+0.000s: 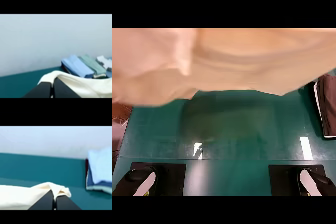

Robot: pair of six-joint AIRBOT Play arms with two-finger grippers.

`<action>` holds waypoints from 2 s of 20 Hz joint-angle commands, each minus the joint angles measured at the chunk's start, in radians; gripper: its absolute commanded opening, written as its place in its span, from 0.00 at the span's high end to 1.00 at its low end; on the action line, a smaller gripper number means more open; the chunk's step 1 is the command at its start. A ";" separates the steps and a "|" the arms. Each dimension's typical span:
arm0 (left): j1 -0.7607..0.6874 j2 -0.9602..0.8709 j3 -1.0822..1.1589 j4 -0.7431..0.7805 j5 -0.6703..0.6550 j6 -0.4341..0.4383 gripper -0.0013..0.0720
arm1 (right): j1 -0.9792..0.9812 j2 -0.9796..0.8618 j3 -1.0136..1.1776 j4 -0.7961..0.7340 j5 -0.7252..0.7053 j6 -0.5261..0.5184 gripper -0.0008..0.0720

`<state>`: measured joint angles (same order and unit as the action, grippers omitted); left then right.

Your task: Fold the shirts.

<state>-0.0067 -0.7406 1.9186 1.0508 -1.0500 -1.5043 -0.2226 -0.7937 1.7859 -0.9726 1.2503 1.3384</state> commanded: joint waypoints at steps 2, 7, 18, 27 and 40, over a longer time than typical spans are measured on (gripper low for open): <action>0.000 0.003 0.182 0.100 0.016 -0.076 0.95 | 0.001 -0.088 0.356 -0.108 0.201 0.098 0.97; 0.000 -0.087 0.115 0.152 -0.168 -0.097 0.95 | 0.002 -0.161 0.316 -0.197 0.300 0.130 0.97; 0.000 -0.629 -0.455 0.035 -0.176 -0.004 0.95 | 0.211 -0.660 -0.217 -0.366 0.172 0.100 0.97; 0.016 -0.875 -0.268 0.042 0.059 0.048 0.95 | 0.244 -1.028 0.206 -0.363 0.138 0.120 0.97; 0.033 -0.873 -0.546 0.074 -0.283 0.087 0.95 | 0.267 -0.774 -0.357 -0.354 0.013 0.101 0.97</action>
<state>0.0383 -1.6131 1.4761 1.1248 -1.3293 -1.4166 0.0376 -1.6093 1.5494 -1.3350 1.3170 1.4395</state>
